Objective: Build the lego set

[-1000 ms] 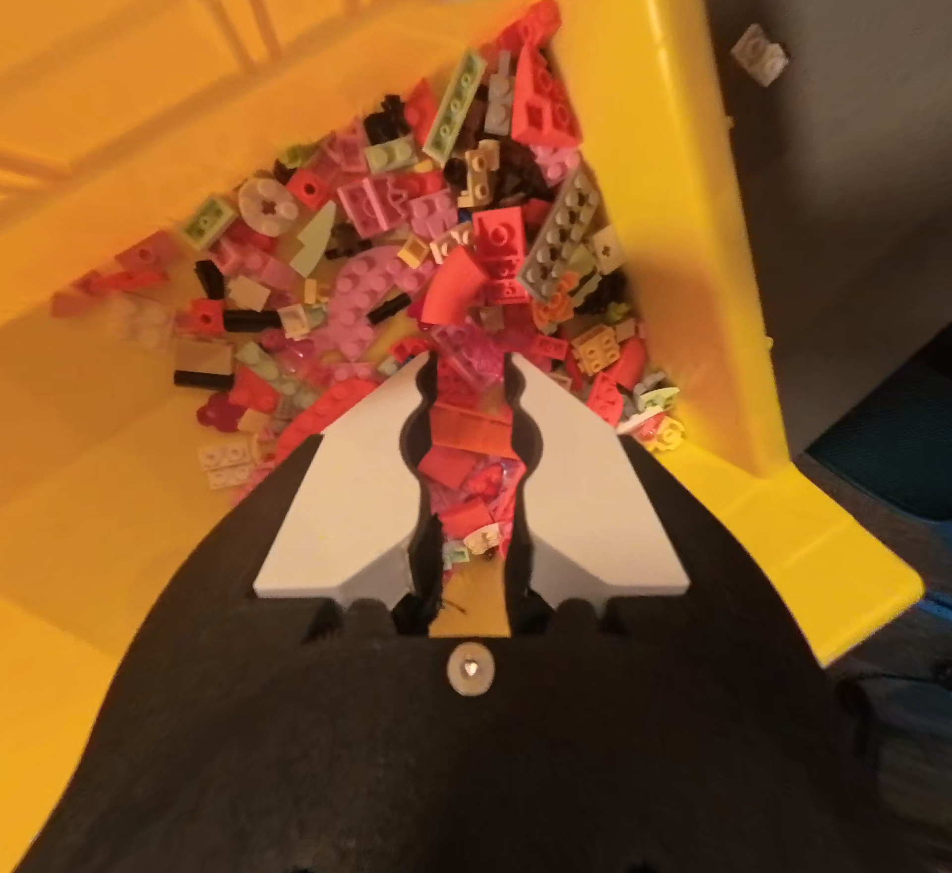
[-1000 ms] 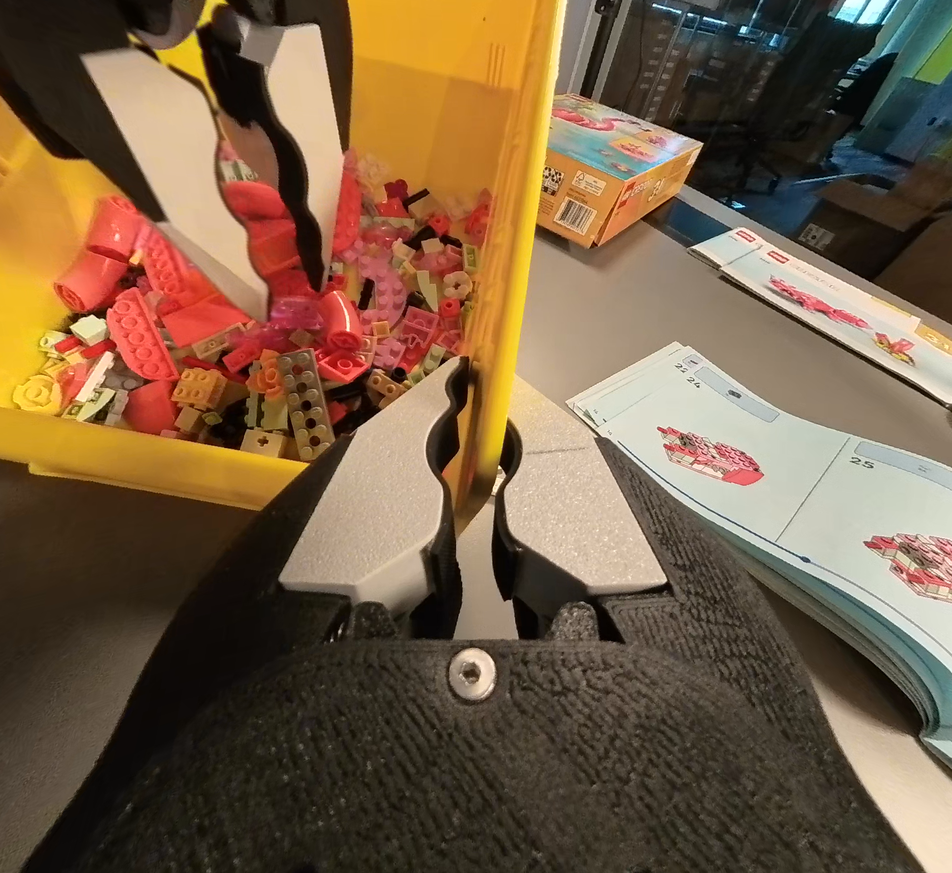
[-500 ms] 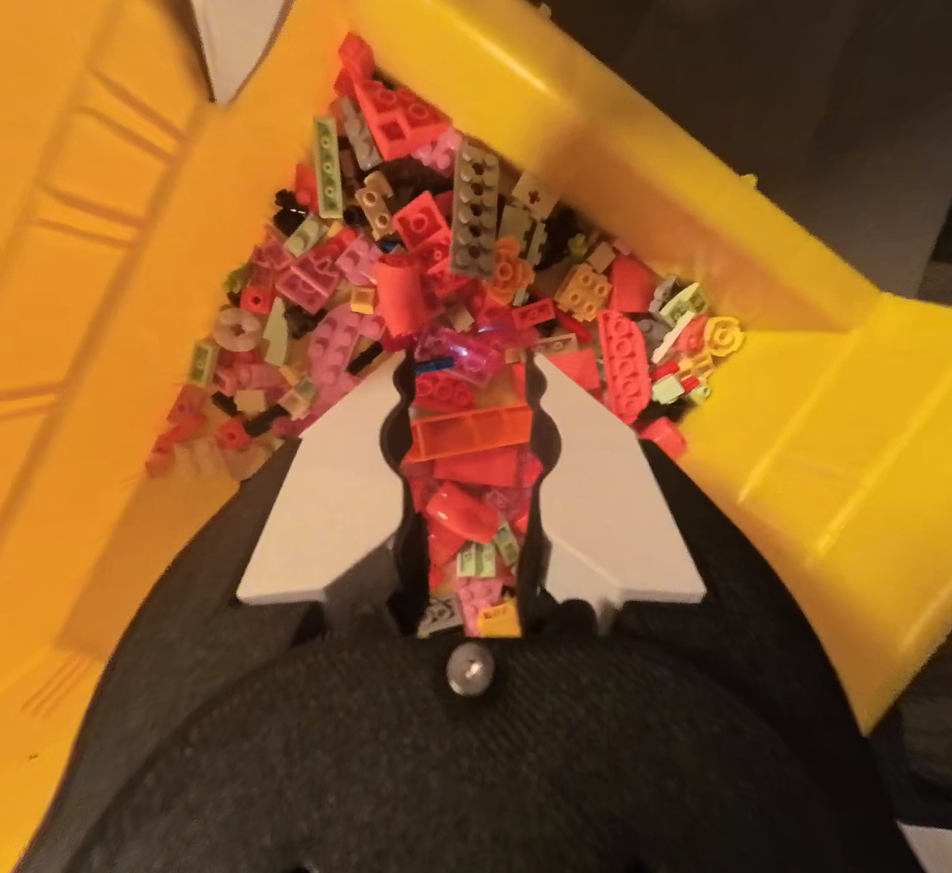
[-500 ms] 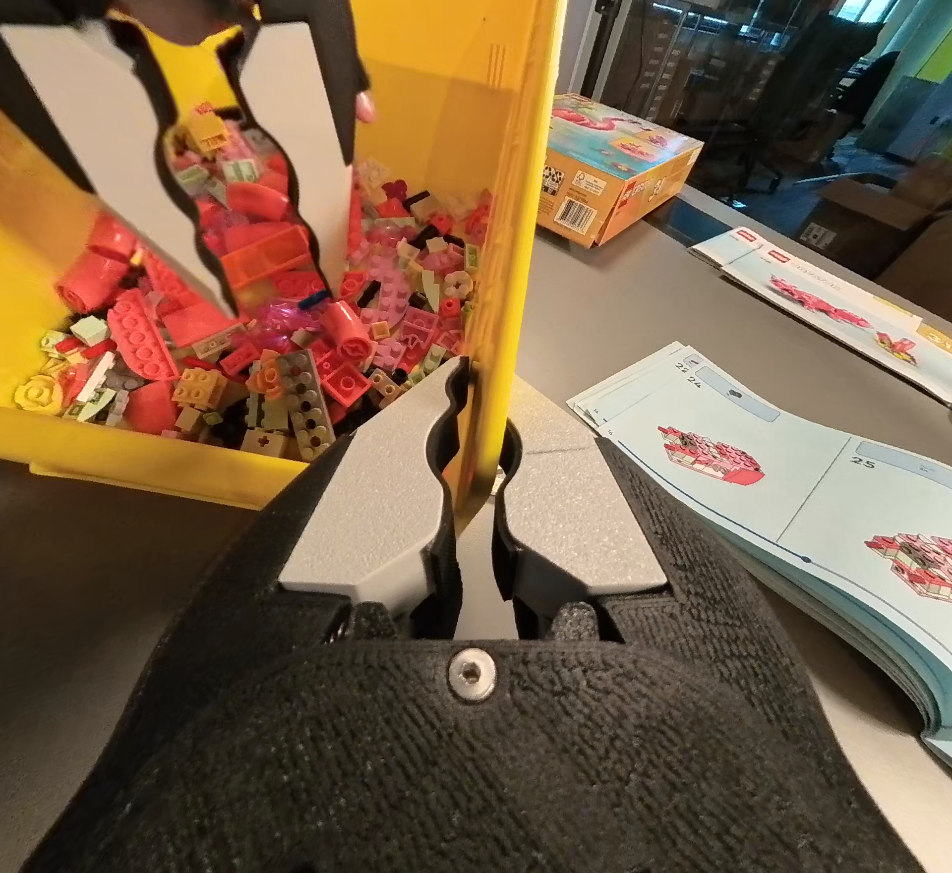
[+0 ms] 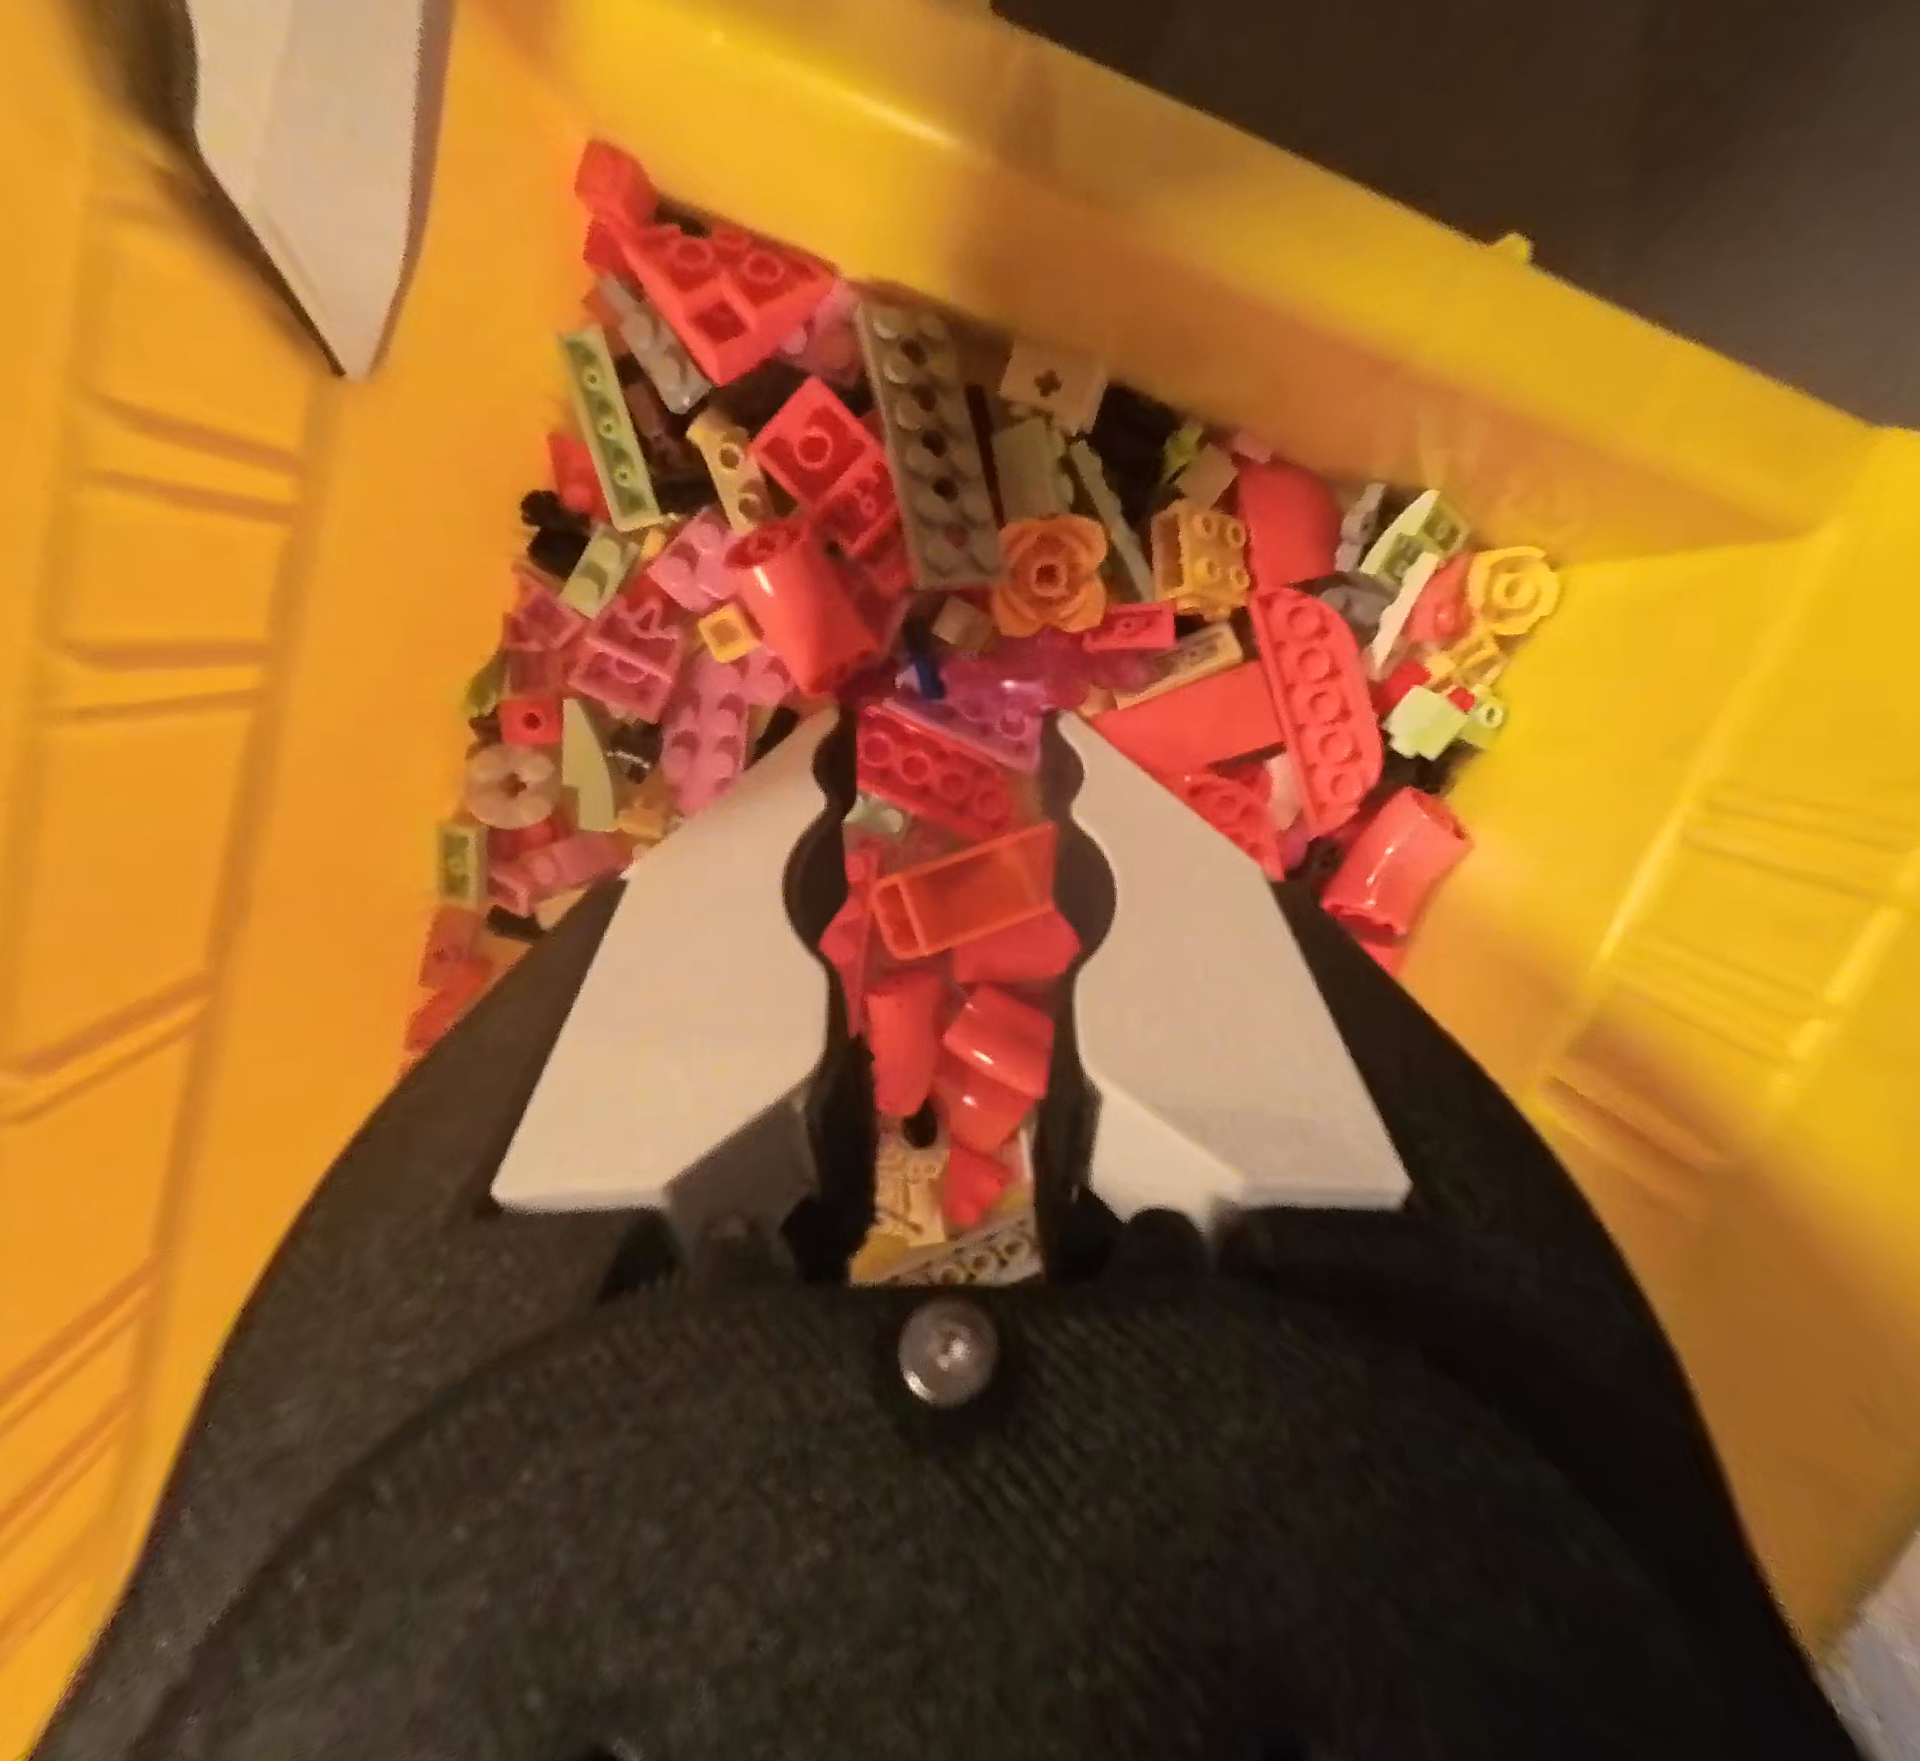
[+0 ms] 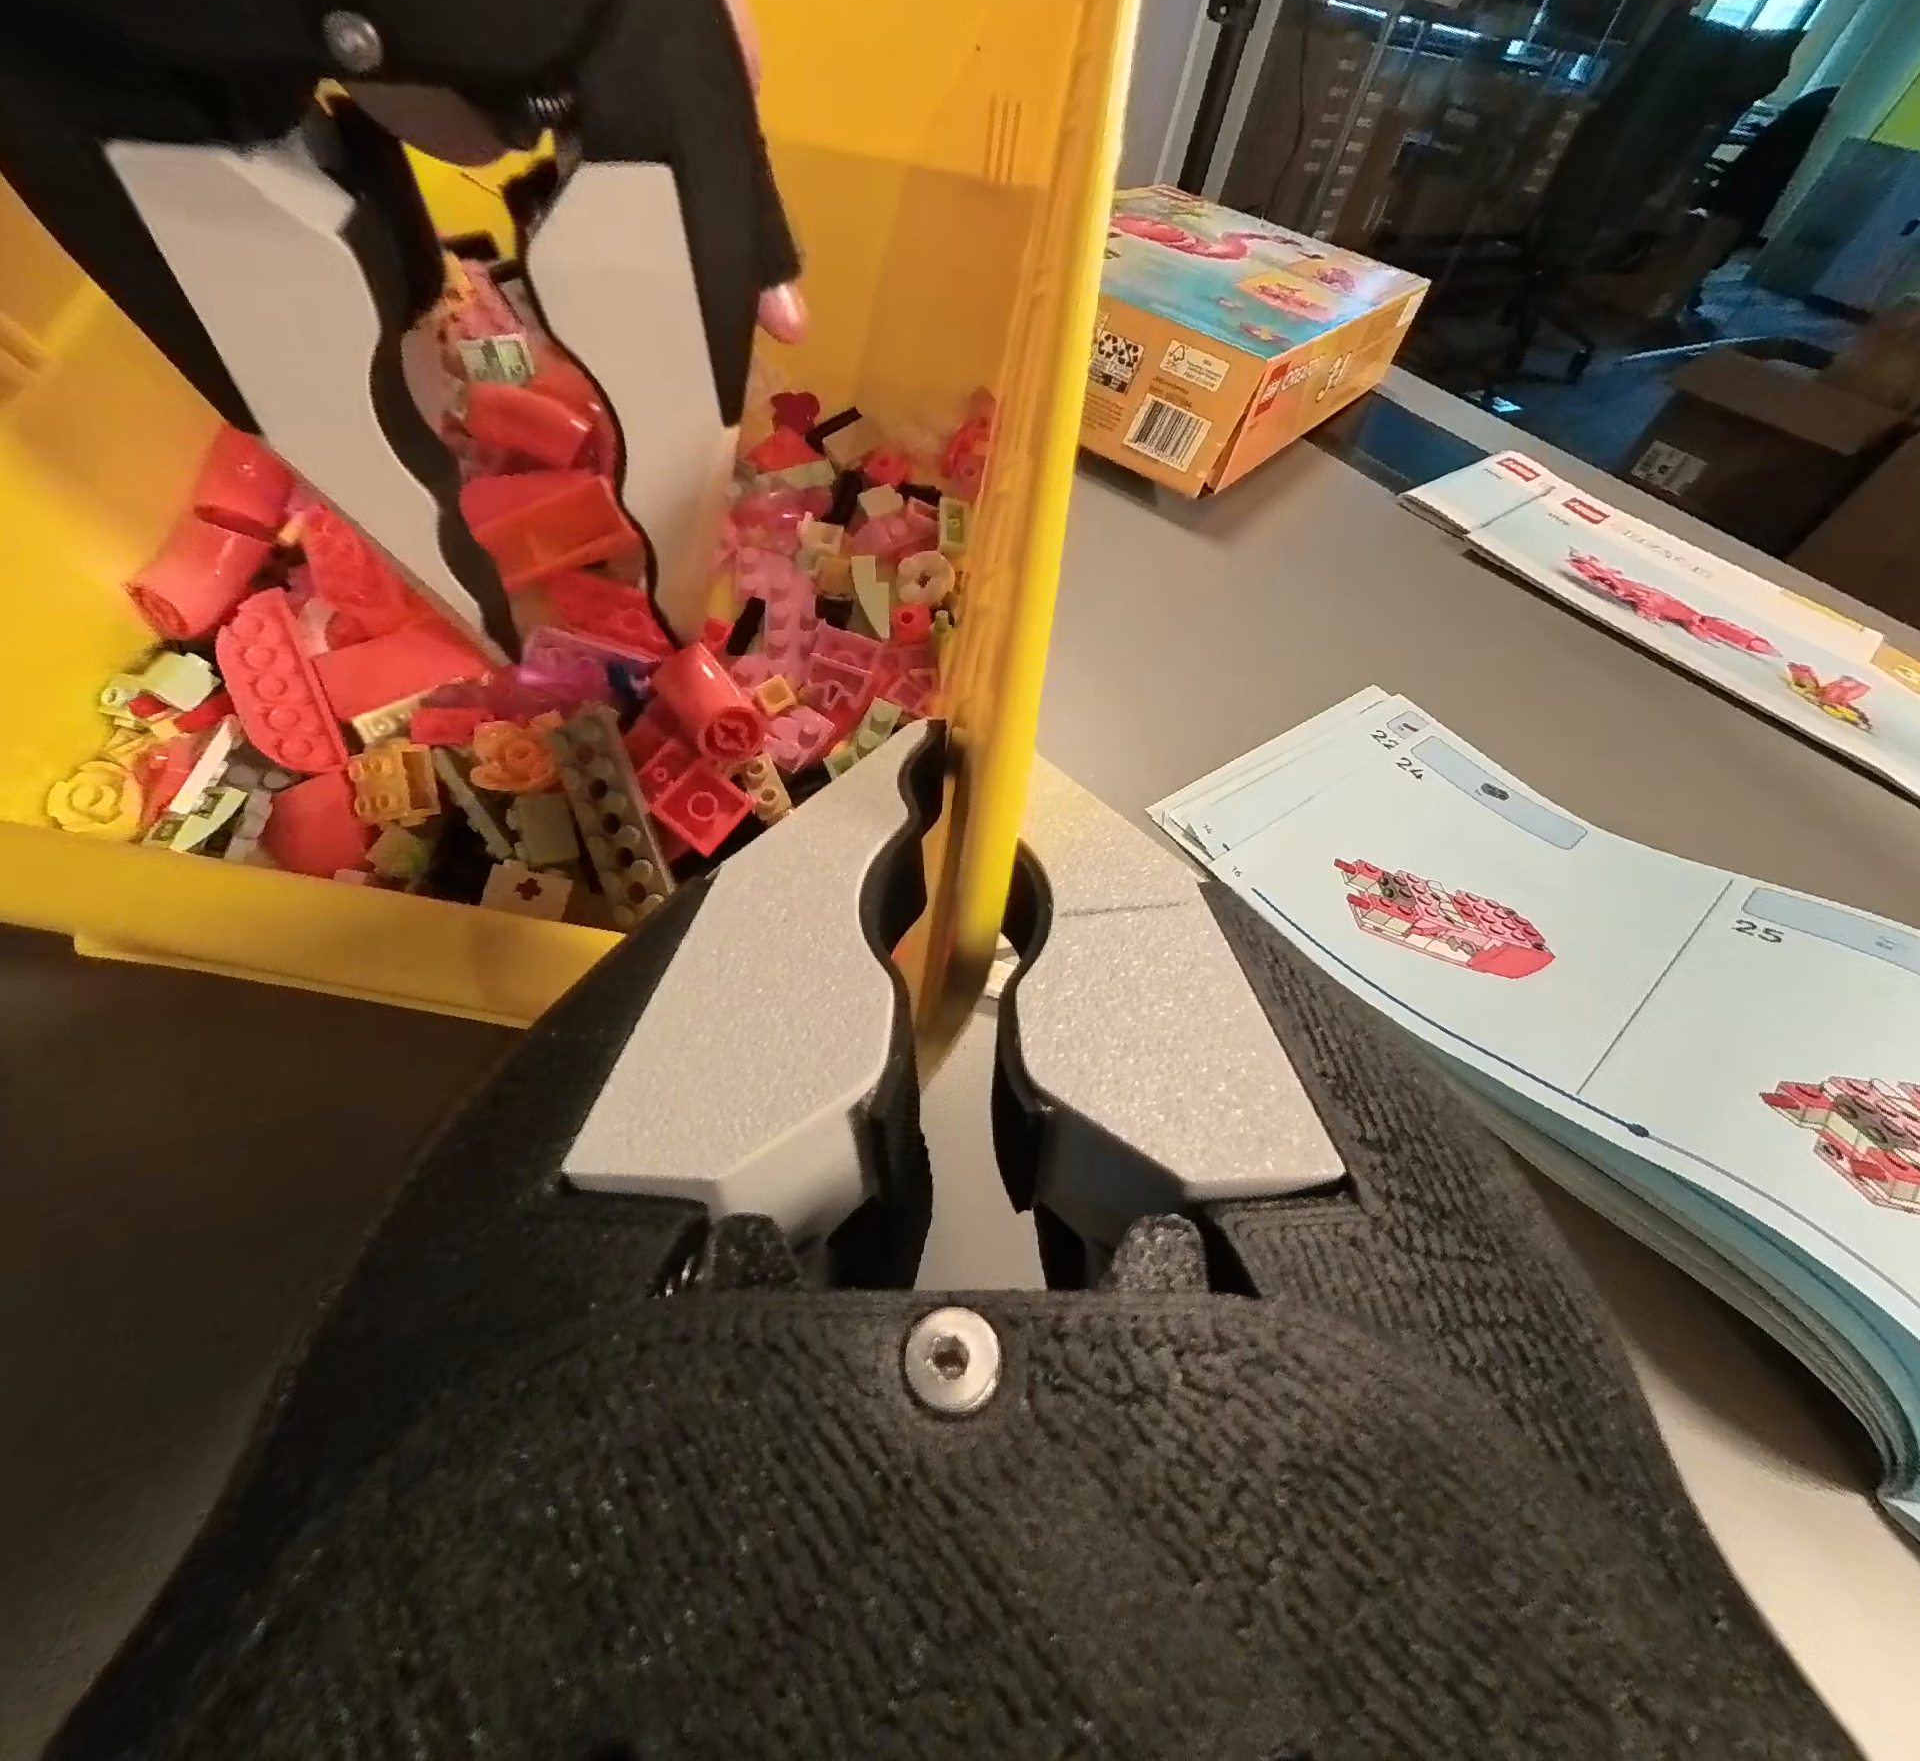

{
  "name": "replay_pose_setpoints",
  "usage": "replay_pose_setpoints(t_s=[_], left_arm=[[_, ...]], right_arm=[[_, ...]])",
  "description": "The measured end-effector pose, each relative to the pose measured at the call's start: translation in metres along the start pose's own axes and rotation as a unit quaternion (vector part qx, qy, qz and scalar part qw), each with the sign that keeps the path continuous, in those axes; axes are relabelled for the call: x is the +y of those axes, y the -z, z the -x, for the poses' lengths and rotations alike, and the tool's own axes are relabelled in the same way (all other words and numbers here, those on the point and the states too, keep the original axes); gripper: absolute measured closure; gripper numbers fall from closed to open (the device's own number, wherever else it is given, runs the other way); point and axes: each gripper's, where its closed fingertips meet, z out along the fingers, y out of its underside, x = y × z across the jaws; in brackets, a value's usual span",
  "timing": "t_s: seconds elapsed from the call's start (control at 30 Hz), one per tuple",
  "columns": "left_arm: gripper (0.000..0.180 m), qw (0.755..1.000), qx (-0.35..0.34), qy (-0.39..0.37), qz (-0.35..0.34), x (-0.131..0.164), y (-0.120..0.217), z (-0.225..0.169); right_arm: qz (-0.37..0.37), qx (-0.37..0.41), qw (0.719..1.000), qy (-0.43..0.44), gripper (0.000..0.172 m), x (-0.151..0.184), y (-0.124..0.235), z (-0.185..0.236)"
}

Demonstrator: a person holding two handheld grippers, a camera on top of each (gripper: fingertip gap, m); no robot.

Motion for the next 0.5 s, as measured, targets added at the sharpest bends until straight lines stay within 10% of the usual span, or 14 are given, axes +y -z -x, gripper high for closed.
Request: replay_pose_setpoints(t_s=[0.33, 0.5], left_arm=[[0.152, 0.989, -0.085, 0.038, 0.118, 0.052, 0.008, 0.032], [0.153, 0.99, -0.039, 0.135, -0.014, 0.023, 0.015, 0.02]], right_arm=[[0.004, -0.002, 1.0, -0.006, 0.169, 0.001, -0.001, -0.001], [0.008, 0.005, 1.0, 0.006, 0.168, 0.002, -0.001, 0.0]])
